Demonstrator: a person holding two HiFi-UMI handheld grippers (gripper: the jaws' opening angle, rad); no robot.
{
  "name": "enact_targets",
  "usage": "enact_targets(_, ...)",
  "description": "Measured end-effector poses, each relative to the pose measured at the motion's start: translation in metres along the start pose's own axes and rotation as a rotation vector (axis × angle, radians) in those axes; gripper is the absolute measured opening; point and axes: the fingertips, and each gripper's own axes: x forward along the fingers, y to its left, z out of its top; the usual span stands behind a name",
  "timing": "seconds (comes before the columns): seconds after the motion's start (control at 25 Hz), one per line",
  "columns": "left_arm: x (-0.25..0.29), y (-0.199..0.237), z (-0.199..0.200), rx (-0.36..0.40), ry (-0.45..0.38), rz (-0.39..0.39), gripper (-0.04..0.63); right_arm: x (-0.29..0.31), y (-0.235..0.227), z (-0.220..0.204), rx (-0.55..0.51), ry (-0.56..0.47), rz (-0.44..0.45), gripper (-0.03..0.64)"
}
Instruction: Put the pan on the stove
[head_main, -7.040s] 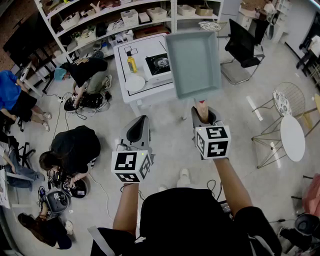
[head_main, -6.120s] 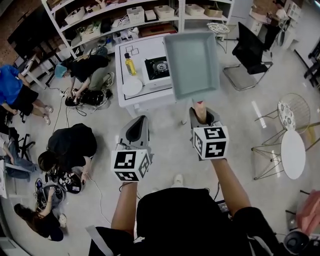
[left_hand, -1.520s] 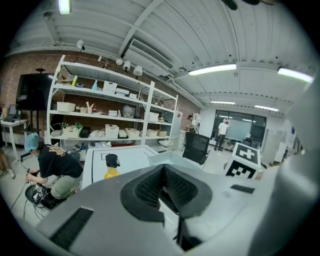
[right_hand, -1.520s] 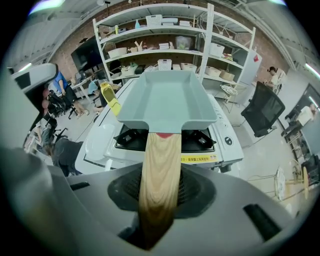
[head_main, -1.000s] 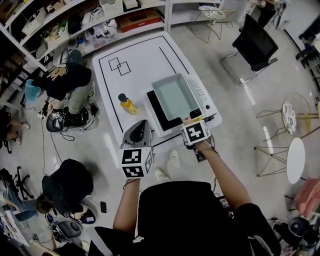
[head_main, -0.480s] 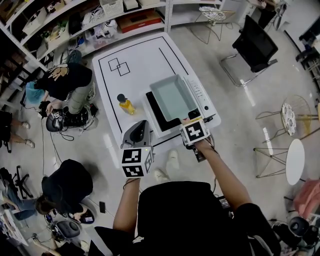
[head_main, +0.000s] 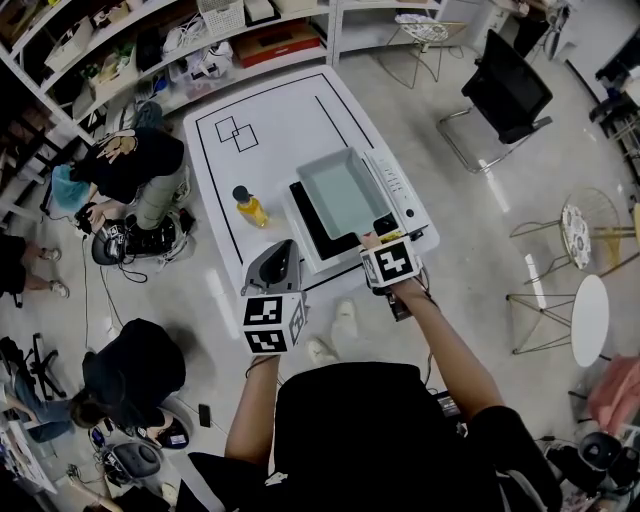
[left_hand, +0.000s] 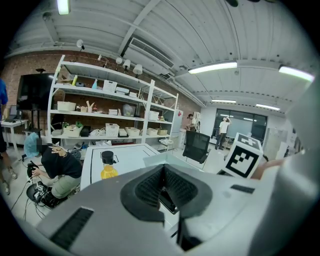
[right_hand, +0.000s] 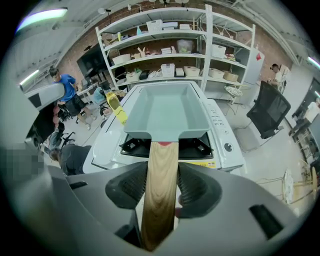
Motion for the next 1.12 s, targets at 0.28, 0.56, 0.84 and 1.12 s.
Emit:
enact_targets(0.28,-0.015,-0.002,0.002,0.013,-0.018,-0.011,0.011,-0.031,-0.001,0.018,-0.002,-0.111,-0.045,0.152)
enact_targets(0.56,-0.043,-0.008,0.003,0.032,-0.046,-0.03,0.011,-0.067,0.009,0.027,-0.044,-0.225,-0.125,0.15)
enact_targets(0.84,-0.069,-0.016,0.0,0.048,-0.07,-0.042,0.011,-0.096,0.031,0.026,-0.038,-0.322,-0.132,0.113)
enact_targets(1.12,-0.084,-0.029,0.009,0.059,-0.103,-0.058,0.011,-0.136,0.053,0.042,-0.044,-0.476,-0.11,0.05)
